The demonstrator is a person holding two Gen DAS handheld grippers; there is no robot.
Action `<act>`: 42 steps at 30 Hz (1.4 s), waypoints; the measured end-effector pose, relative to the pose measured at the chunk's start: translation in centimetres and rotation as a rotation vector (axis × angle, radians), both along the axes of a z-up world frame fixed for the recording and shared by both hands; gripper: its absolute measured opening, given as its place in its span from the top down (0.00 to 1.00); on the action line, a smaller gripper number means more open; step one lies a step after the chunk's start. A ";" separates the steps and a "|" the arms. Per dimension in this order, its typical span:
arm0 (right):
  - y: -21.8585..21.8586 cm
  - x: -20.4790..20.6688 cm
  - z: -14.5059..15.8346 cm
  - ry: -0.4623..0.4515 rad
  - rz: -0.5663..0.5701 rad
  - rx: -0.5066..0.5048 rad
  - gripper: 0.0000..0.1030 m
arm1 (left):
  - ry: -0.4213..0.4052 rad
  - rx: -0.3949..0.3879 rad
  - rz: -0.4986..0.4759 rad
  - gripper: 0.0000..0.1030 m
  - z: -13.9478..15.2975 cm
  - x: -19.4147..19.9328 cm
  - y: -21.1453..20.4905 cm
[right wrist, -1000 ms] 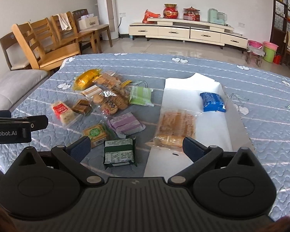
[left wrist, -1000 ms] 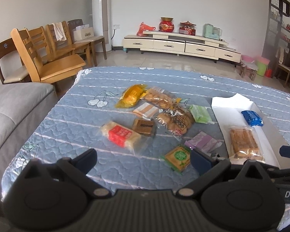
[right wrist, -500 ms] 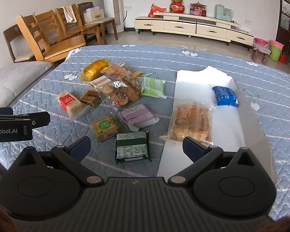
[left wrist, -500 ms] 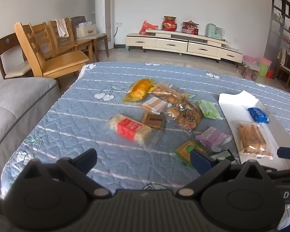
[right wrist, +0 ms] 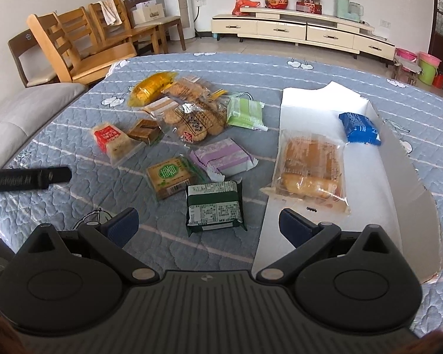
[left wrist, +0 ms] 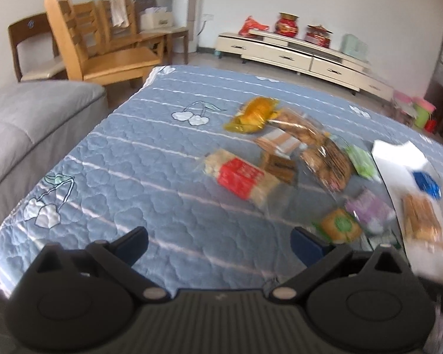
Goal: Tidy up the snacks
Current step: 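Withdraw both tools from the tray back toward the snack pile, then grasp red-labeled white bag with left tool while right tool grasps green-and-white box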
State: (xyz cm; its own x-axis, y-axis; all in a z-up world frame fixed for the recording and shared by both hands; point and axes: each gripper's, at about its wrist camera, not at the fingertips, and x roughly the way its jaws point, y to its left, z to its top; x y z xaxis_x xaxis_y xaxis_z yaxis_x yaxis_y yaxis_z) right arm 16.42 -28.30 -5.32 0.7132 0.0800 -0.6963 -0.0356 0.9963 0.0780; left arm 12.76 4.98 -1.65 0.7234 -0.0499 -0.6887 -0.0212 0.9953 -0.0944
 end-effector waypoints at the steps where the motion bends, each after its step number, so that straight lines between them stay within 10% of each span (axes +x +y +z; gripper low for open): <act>1: -0.1 0.1 -0.1 0.001 -0.001 0.005 0.00 | 0.002 -0.014 0.010 0.01 0.1 0.9 0.1; 16: -0.7 0.8 -1.0 0.018 0.007 0.027 0.00 | 0.154 -0.055 0.168 0.01 -3.2 12.1 -1.9; 32: -0.6 1.3 -1.9 0.028 0.007 0.032 0.00 | 0.091 0.042 -0.027 0.02 -4.0 8.7 -0.4; 38: -0.5 1.4 -2.3 0.033 -0.001 0.021 0.00 | 0.051 0.108 -0.077 0.55 -4.2 9.8 -2.6; 42: -0.4 1.6 -2.7 0.027 -0.001 0.003 0.00 | 0.038 0.128 -0.092 0.67 -3.8 8.6 -3.0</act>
